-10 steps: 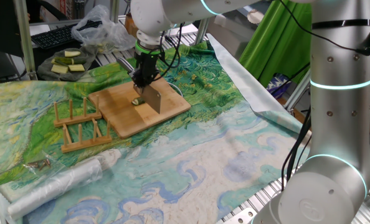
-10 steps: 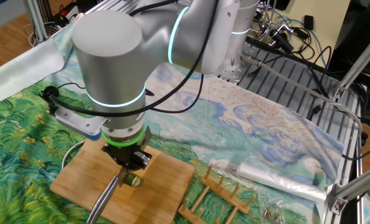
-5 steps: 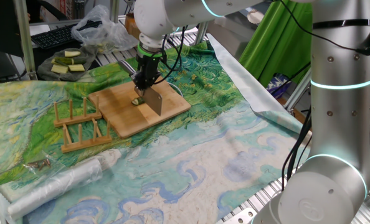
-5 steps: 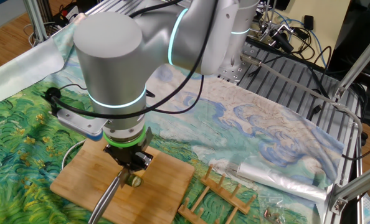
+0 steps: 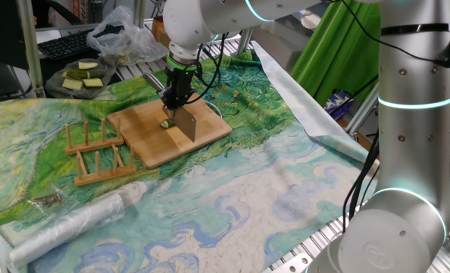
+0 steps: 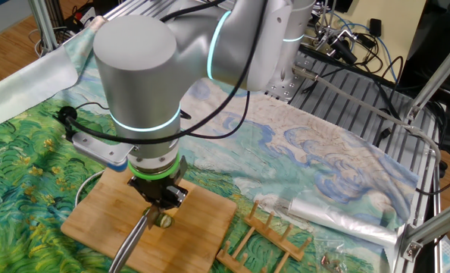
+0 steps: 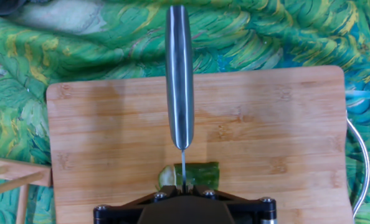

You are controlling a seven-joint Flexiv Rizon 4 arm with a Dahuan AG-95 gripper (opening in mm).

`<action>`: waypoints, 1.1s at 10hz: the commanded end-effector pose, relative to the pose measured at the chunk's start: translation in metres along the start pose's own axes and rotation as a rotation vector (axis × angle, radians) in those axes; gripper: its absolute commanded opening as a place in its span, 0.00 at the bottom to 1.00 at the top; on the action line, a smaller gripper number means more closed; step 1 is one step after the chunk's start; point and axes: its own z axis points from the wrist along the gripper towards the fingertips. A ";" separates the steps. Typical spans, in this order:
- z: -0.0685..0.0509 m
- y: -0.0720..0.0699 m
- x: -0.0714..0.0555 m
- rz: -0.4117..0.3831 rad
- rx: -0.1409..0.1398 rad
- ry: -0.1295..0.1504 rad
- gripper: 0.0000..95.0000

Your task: Chop the cucumber into shreds

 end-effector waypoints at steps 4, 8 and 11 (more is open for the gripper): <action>0.000 0.000 0.001 -0.002 0.001 0.002 0.00; 0.035 0.000 0.004 0.002 -0.016 -0.021 0.00; 0.036 0.003 0.002 0.018 -0.036 -0.023 0.00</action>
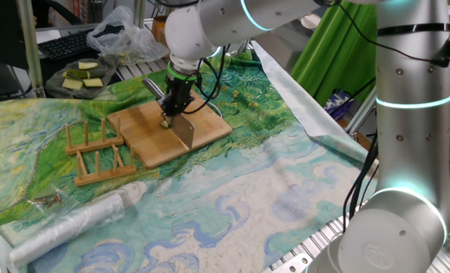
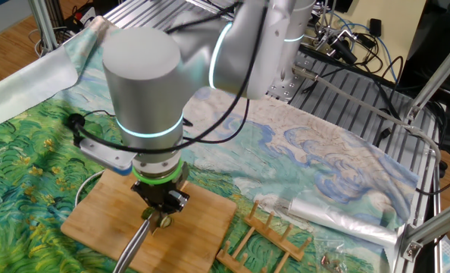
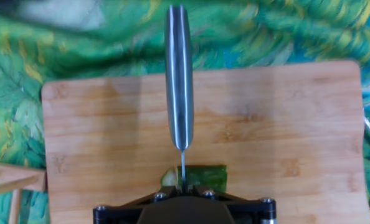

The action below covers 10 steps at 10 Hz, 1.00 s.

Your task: Chop the cucumber into shreds

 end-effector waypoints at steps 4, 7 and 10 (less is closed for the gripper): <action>-0.018 0.004 -0.004 0.005 0.033 0.059 0.00; -0.029 0.002 -0.004 0.001 0.052 0.062 0.00; -0.033 -0.003 -0.004 -0.010 0.050 0.063 0.00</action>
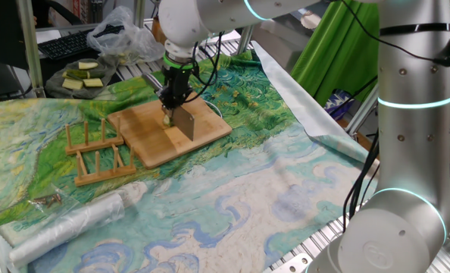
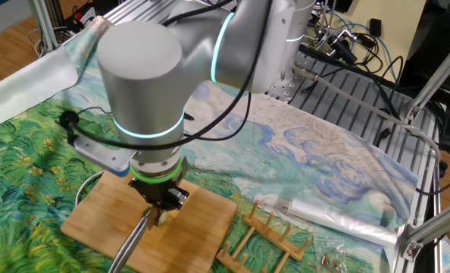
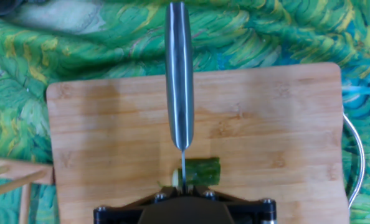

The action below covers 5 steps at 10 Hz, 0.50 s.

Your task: Chop the cucumber into shreds

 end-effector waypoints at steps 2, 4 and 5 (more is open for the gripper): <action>0.004 -0.001 -0.002 0.002 -0.005 -0.007 0.00; 0.006 -0.001 -0.002 0.001 -0.004 -0.010 0.00; 0.006 -0.001 -0.002 -0.002 -0.004 -0.010 0.00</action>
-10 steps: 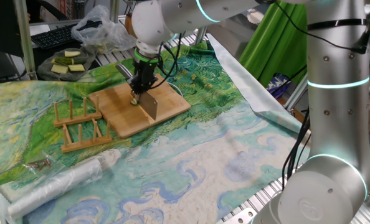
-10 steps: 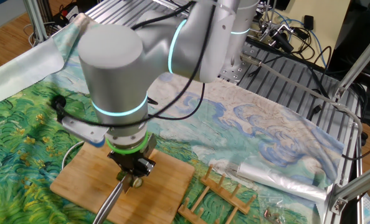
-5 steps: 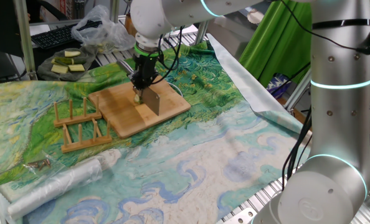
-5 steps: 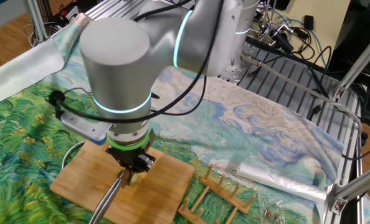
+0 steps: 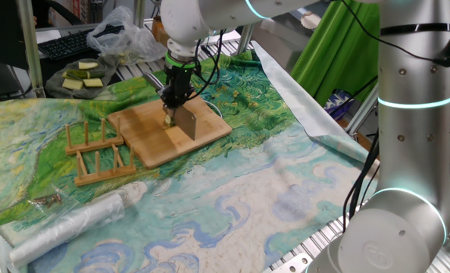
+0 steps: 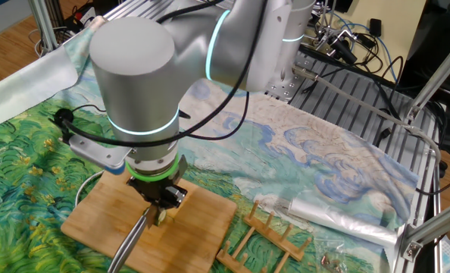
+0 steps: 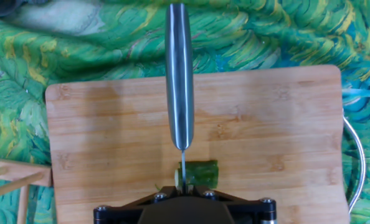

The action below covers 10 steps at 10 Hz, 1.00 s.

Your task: Chop the cucumber into shreds

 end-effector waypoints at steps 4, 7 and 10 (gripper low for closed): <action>0.008 0.001 -0.001 -0.010 -0.003 -0.002 0.00; 0.036 0.001 -0.001 -0.010 -0.013 -0.025 0.00; 0.027 0.006 -0.002 0.007 -0.018 -0.013 0.00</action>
